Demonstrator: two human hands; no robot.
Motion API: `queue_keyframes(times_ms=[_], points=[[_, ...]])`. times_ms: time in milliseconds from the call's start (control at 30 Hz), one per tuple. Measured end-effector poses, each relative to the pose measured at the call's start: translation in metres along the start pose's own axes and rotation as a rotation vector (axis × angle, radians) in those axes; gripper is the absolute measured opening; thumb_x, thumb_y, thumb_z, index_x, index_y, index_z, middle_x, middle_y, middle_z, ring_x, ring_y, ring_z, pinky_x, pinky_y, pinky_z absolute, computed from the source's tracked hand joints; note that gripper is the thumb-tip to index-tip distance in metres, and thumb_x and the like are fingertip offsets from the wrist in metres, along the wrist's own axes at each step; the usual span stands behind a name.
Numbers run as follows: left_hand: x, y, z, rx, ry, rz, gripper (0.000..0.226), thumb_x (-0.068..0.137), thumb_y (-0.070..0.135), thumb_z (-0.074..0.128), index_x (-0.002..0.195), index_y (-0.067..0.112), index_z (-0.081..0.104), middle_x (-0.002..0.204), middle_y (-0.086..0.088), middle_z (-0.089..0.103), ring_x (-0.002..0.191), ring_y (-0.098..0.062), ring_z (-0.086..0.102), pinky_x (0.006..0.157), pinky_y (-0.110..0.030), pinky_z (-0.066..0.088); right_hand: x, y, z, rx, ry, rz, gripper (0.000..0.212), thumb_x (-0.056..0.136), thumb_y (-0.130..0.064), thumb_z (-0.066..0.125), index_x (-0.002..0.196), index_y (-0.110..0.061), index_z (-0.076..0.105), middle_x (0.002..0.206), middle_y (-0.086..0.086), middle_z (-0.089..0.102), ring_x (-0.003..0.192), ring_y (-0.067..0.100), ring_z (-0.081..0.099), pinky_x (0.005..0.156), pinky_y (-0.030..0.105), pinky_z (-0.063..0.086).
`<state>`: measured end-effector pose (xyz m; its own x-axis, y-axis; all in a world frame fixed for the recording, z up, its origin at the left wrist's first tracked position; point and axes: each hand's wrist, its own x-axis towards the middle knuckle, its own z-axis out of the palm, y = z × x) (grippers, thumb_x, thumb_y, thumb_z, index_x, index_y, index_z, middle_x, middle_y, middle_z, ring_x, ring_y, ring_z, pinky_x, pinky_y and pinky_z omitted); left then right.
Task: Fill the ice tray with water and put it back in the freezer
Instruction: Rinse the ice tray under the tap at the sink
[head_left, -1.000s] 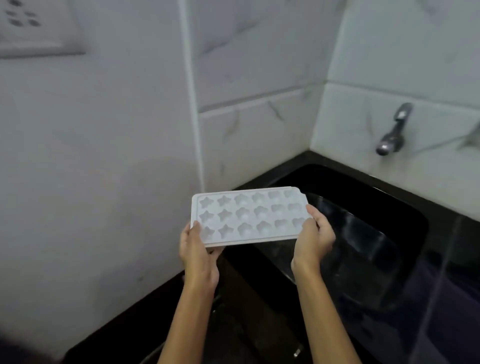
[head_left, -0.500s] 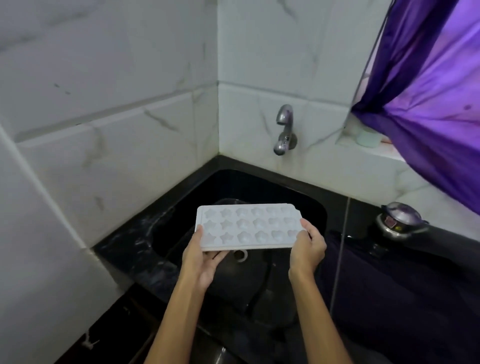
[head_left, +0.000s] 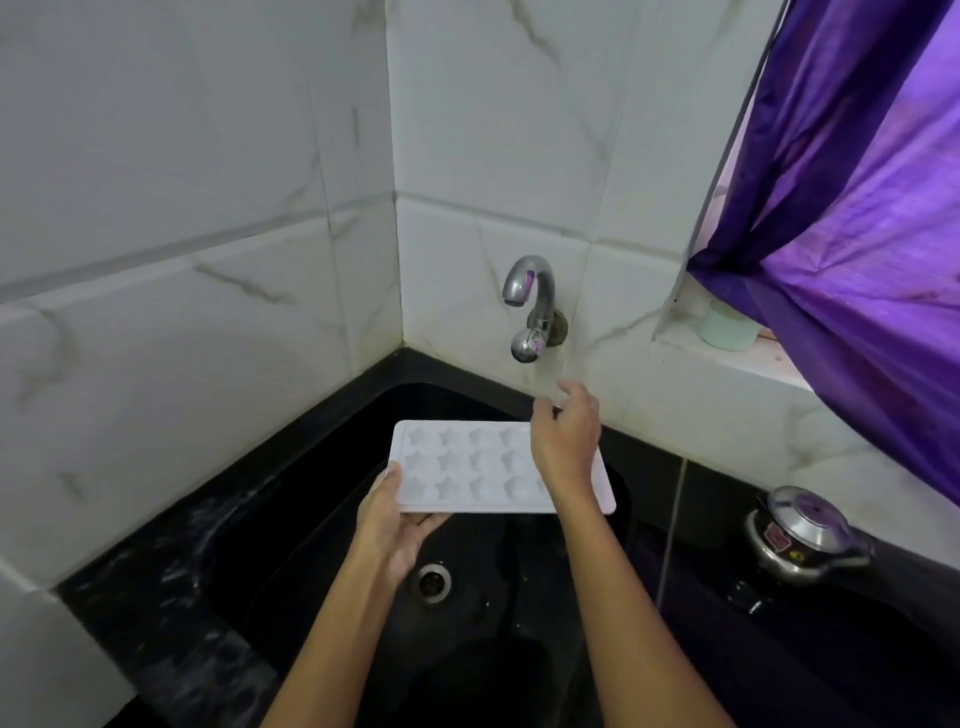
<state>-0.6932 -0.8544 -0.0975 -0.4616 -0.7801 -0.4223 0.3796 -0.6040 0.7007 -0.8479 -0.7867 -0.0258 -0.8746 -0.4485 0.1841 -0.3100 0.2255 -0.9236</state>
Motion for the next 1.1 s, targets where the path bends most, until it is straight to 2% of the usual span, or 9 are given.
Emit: queue_keyframes(times_ms=[200,267,333,400,533,700,900,1000,1100], points=[[0.026,0.009,0.015,0.012,-0.009,0.012,0.029,0.1,0.031,0.039,0.118,0.014,0.055,0.109,-0.013,0.068,0.098,-0.031,0.065,0.066,-0.045,0.054,0.075,-0.022,0.035,0.246,-0.131,0.26,0.025,0.097,-0.027,0.042,0.114,-0.01,0.048,0.104,0.006,0.058,0.082,0.013,0.051,0.069,0.026,0.04],[0.033,0.01,0.019,0.012,-0.007,-0.001,0.03,0.1,0.031,0.04,0.119,0.014,0.054,0.111,-0.013,0.067,0.098,-0.031,0.065,0.065,-0.046,0.054,0.098,-0.018,0.047,0.453,-0.192,0.435,0.041,0.095,-0.03,0.048,0.13,-0.009,0.042,0.113,0.004,0.056,0.097,0.015,0.054,0.086,0.028,0.044],[0.039,0.009,0.02,0.012,-0.007,-0.02,0.028,0.1,0.031,0.041,0.117,0.015,0.056,0.108,-0.013,0.069,0.097,-0.031,0.067,0.062,-0.044,0.056,0.116,-0.011,0.057,0.702,-0.235,0.63,0.064,0.093,-0.037,0.054,0.146,-0.012,0.027,0.145,0.01,0.038,0.133,0.029,0.039,0.11,0.038,0.033],[0.045,0.006,0.019,0.022,-0.01,-0.03,0.027,0.099,0.032,0.041,0.113,0.016,0.058,0.1,-0.011,0.073,0.091,-0.029,0.069,0.059,-0.042,0.057,0.132,-0.004,0.066,0.937,-0.239,0.762,0.07,0.091,-0.036,0.06,0.148,-0.015,0.026,0.153,0.014,0.024,0.14,0.033,0.027,0.113,0.042,0.028],[0.058,0.005,0.021,0.048,-0.022,-0.037,0.025,0.1,0.031,0.041,0.109,0.017,0.059,0.09,-0.006,0.076,0.085,-0.026,0.072,0.06,-0.041,0.057,0.145,0.005,0.075,1.139,-0.159,0.793,0.056,0.087,-0.01,0.066,0.137,-0.007,0.04,0.142,0.017,0.038,0.128,0.036,0.044,0.099,0.041,0.046],[0.071,0.004,0.029,0.058,-0.04,-0.045,0.024,0.1,0.032,0.04,0.107,0.019,0.059,0.088,-0.005,0.076,0.083,-0.024,0.072,0.058,-0.04,0.057,0.141,0.004,0.074,0.983,-0.1,0.734,0.053,0.074,-0.005,0.079,0.12,-0.002,0.053,0.118,0.015,0.054,0.09,0.028,0.06,0.079,0.036,0.059],[0.077,0.0,0.038,0.05,-0.082,-0.048,0.025,0.1,0.032,0.04,0.106,0.018,0.059,0.088,-0.005,0.076,0.081,-0.024,0.073,0.059,-0.04,0.058,0.141,0.002,0.075,0.759,-0.063,0.698,0.035,0.068,-0.009,0.084,0.079,-0.007,0.051,0.092,0.01,0.063,0.087,0.027,0.069,0.076,0.031,0.059],[0.077,-0.002,0.041,0.053,-0.083,-0.053,0.024,0.1,0.032,0.04,0.106,0.019,0.059,0.09,-0.006,0.075,0.083,-0.025,0.072,0.061,-0.041,0.058,0.139,-0.002,0.075,0.596,-0.05,0.659,0.029,0.075,-0.02,0.079,0.082,-0.01,0.052,0.092,0.002,0.064,0.083,0.022,0.068,0.072,0.026,0.055],[0.075,-0.001,0.044,0.04,-0.07,-0.063,0.026,0.1,0.032,0.04,0.108,0.017,0.06,0.099,-0.011,0.073,0.087,-0.028,0.071,0.062,-0.042,0.058,0.126,-0.003,0.079,0.128,-0.018,0.416,0.048,0.085,-0.03,0.067,0.119,-0.001,0.052,0.121,0.011,0.06,0.102,0.027,0.058,0.082,0.032,0.047]])
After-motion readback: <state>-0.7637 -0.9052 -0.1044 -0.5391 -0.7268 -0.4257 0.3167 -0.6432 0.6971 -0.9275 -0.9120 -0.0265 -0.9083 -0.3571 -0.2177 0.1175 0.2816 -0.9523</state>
